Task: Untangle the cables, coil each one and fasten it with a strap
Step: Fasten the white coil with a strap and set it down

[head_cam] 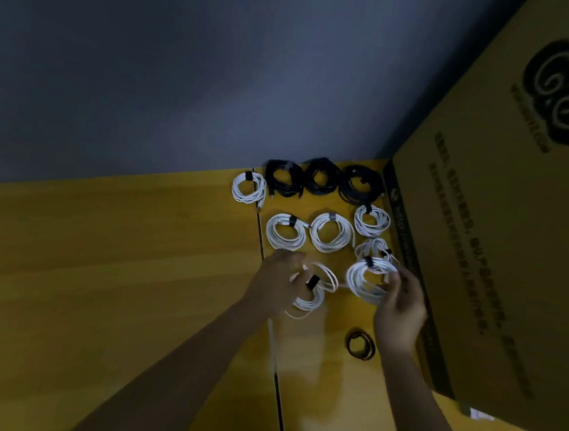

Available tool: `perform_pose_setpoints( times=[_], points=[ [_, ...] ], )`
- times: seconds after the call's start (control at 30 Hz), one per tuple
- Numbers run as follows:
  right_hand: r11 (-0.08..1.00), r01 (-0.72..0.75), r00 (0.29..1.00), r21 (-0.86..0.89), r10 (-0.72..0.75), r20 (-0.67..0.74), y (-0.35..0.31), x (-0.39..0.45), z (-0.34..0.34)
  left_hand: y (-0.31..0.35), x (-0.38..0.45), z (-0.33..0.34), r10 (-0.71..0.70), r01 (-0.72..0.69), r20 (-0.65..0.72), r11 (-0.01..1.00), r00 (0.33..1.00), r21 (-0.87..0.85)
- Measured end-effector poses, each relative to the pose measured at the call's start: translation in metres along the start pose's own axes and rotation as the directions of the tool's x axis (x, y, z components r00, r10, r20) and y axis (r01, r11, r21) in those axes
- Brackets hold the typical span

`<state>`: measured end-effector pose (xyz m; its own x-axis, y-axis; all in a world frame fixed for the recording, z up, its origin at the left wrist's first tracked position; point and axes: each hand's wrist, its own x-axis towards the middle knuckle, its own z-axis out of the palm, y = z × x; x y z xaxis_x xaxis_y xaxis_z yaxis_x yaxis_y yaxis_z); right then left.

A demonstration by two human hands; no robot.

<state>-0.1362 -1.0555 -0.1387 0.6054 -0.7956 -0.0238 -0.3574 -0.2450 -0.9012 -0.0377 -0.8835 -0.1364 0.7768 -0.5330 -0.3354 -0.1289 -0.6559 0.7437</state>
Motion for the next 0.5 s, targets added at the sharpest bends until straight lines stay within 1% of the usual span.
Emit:
perform_pose_setpoints(
  times=[0.07, 0.1, 0.13, 0.2, 0.23, 0.27, 0.33, 0.37, 0.4, 0.43, 0.5],
  points=[
    [0.994, -0.027, 0.999, -0.103, 0.024, -0.036, 0.022, 0.010, -0.006, -0.007, 0.004, 0.017, -0.051, 0.040, 0.053, 0.982, 0.997, 0.185],
    [0.989, -0.030, 0.999, -0.144, 0.028, -0.015, 0.031, 0.013, -0.004, -0.010, 0.005, 0.024, -0.071, 0.053, 0.059, 0.964, 0.996, 0.260],
    [0.985, -0.002, 0.999, -0.175, 0.009, 0.039, 0.039, 0.015, -0.001, -0.013, 0.006, 0.033, -0.081, 0.060, 0.050, 0.945, 0.995, 0.322],
    [0.971, 0.123, 0.977, -0.204, -0.082, 0.199, 0.049, 0.017, 0.008, -0.016, 0.007, 0.047, -0.085, 0.076, 0.006, 0.919, 0.996, 0.388],
    [0.954, 0.200, 0.957, -0.221, -0.142, 0.251, 0.053, 0.019, 0.013, -0.018, 0.009, 0.051, -0.078, 0.081, -0.023, 0.908, 0.997, 0.411],
    [0.929, 0.264, 0.943, -0.260, -0.191, 0.274, 0.057, 0.022, 0.018, -0.020, 0.010, 0.054, -0.064, 0.082, -0.056, 0.892, 0.996, 0.444],
    [0.829, 0.339, 0.934, -0.445, -0.238, 0.267, 0.068, 0.026, 0.025, -0.024, 0.010, 0.057, -0.013, 0.073, -0.119, 0.856, 0.993, 0.512],
    [0.763, 0.345, 0.938, -0.547, -0.254, 0.237, 0.073, 0.026, 0.026, -0.024, 0.009, 0.057, 0.032, 0.051, -0.145, 0.846, 0.989, 0.531],
    [0.714, 0.339, 0.941, -0.613, -0.269, 0.207, 0.075, 0.024, 0.026, -0.023, 0.007, 0.056, 0.091, 0.009, -0.156, 0.839, 0.983, 0.545],
    [0.687, 0.342, 0.938, -0.641, -0.292, 0.188, 0.076, 0.020, 0.025, -0.023, 0.006, 0.056, 0.159, -0.051, -0.143, 0.821, 0.977, 0.568],
    [0.657, 0.408, 0.908, -0.634, -0.366, 0.205, 0.077, 0.015, 0.020, -0.023, 0.005, 0.055, 0.262, -0.171, -0.052, 0.754, 0.964, 0.635]
  ],
)
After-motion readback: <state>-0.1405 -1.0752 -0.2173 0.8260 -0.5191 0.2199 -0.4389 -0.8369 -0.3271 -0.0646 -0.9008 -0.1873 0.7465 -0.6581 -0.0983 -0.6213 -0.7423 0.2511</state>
